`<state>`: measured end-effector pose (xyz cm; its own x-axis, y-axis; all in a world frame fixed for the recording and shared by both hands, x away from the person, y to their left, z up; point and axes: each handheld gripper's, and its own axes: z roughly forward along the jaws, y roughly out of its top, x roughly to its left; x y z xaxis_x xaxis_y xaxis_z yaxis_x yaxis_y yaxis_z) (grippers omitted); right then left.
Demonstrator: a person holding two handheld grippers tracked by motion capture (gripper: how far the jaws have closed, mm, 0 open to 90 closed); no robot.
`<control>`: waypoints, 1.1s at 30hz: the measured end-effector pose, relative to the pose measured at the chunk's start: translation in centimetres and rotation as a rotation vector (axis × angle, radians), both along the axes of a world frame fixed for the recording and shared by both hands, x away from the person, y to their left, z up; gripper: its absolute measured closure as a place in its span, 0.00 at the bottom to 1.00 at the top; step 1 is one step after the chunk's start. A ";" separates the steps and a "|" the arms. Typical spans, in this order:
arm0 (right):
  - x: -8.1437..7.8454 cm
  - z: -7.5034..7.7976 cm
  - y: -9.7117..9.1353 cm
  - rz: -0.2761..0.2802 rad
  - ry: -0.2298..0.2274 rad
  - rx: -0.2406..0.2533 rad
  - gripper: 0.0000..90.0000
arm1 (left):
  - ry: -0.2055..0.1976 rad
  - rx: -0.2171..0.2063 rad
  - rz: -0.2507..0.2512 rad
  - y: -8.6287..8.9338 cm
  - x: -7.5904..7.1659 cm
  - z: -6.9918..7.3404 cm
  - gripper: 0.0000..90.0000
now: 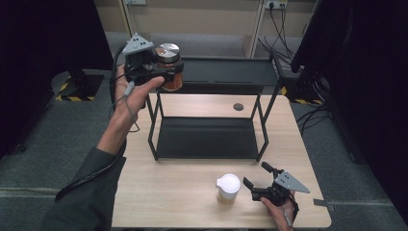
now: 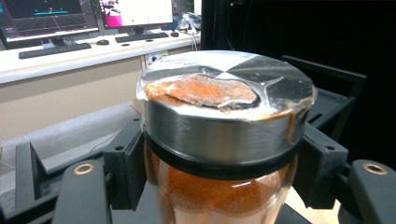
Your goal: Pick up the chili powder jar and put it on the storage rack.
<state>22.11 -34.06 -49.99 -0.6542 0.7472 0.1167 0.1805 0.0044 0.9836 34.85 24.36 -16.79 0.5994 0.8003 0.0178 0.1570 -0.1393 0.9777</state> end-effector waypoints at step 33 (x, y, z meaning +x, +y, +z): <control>0.1 0.0 0.0 0.017 -0.001 -0.001 0.01 | -0.007 0.035 0.080 -4.0 4.1 -0.1 0.34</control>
<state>22.24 -34.05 -49.96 -0.6666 0.7364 0.1154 0.1792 0.0081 0.9838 38.97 20.36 -16.84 0.5337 0.8442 0.0506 0.1623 -0.1609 0.9735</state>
